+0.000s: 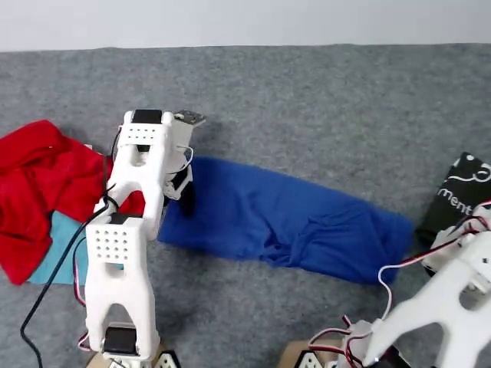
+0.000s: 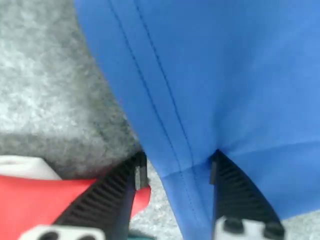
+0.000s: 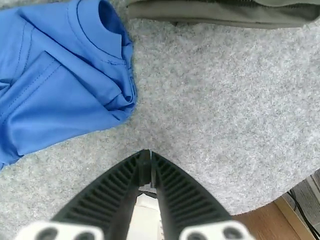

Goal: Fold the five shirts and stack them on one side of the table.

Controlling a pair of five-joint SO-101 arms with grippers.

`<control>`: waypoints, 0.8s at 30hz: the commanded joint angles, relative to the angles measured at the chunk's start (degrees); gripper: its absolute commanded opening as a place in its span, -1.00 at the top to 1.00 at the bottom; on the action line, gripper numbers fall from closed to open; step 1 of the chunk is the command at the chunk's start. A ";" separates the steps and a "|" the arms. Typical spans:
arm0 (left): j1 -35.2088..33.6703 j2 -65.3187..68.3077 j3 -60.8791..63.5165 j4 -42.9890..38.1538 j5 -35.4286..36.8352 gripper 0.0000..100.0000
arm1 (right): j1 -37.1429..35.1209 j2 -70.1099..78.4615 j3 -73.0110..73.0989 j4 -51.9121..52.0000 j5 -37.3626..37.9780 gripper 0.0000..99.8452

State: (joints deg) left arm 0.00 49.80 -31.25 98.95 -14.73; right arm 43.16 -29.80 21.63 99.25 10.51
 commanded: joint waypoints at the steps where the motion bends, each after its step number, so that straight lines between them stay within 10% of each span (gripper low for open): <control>1: 2.64 1.32 -0.75 0.53 -0.26 0.75 | 0.31 -2.07 -0.26 0.84 0.53 0.98; 10: 5.89 -0.09 -1.45 1.49 -0.26 1.00 | 0.48 -2.07 -0.26 0.48 0.53 0.98; 24: -14.77 -12.75 -1.27 1.67 -7.47 1.00 | 0.48 -1.54 -0.26 0.31 0.53 0.98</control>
State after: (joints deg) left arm -10.81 41.80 -31.34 99.12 -19.47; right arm 43.16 -29.80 21.63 99.25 10.51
